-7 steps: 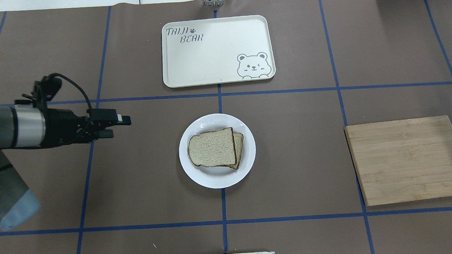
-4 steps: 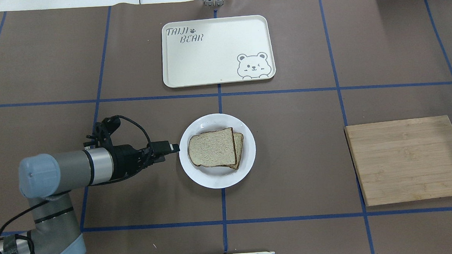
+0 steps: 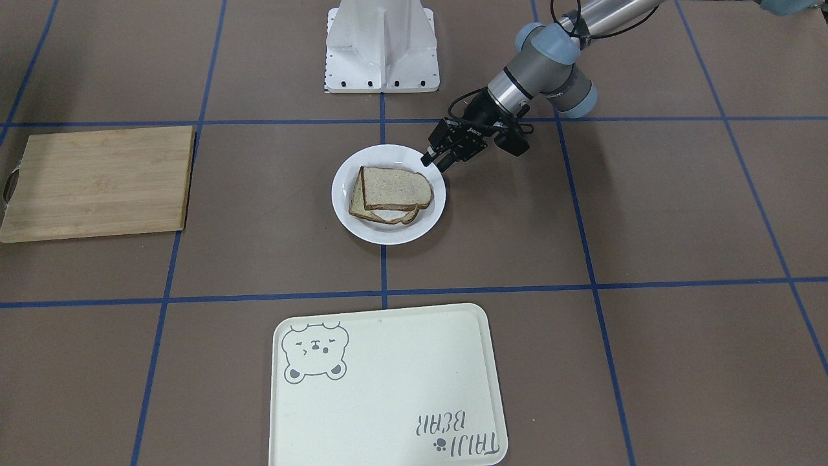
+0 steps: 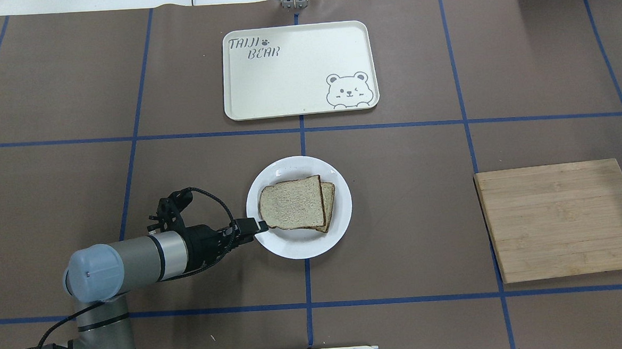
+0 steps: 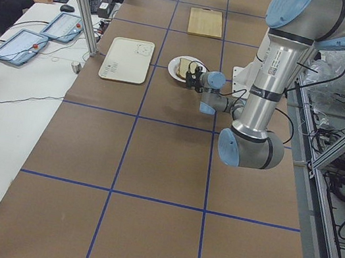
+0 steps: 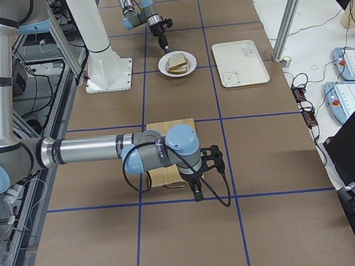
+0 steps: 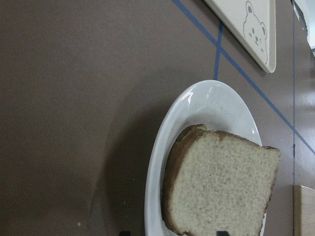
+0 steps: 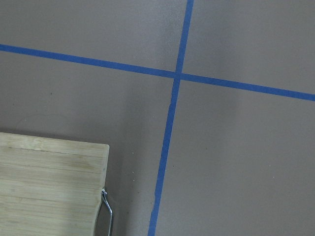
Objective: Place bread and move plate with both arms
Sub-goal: 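Reach the left gripper to the plate rim nearest it and grip it, then slide the plate with the left gripper onto the white bear tray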
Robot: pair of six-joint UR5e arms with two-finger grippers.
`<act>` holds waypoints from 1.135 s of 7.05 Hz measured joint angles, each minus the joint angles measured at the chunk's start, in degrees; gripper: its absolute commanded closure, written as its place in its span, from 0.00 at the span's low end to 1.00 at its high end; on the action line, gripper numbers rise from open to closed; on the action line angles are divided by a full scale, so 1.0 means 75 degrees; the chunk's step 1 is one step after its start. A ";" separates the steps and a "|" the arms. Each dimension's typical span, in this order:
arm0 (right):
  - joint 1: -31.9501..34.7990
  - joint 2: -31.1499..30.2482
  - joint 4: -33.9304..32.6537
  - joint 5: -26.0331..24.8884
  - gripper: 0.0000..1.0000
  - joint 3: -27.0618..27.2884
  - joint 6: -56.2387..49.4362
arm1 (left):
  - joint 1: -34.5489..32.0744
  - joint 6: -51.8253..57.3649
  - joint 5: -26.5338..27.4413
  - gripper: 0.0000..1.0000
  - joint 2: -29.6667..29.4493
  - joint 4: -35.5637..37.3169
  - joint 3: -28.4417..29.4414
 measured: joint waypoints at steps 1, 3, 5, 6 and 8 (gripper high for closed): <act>0.0000 0.0002 0.0000 -0.0003 0.00 0.0000 0.0005 | 0.0022 -0.0096 0.0093 0.63 -0.0179 -0.0008 0.0182; 0.0000 0.0011 0.0000 -0.0005 0.00 -0.0009 0.0009 | 0.0108 -0.0337 0.0167 0.66 -0.0400 -0.0013 0.0352; 0.0000 0.0015 0.0000 -0.0012 0.00 -0.0020 0.0010 | 0.0195 -0.0417 0.0184 1.00 -0.0446 -0.0017 0.0377; 0.0000 0.0015 0.0000 -0.0013 0.00 -0.0029 0.0010 | 0.0211 -0.0485 0.0188 1.00 -0.0484 -0.0043 0.0365; 0.0000 0.0015 0.0003 -0.0017 0.00 -0.0047 0.0017 | 0.0225 -0.0894 0.0181 1.00 -0.0517 -0.0440 0.0338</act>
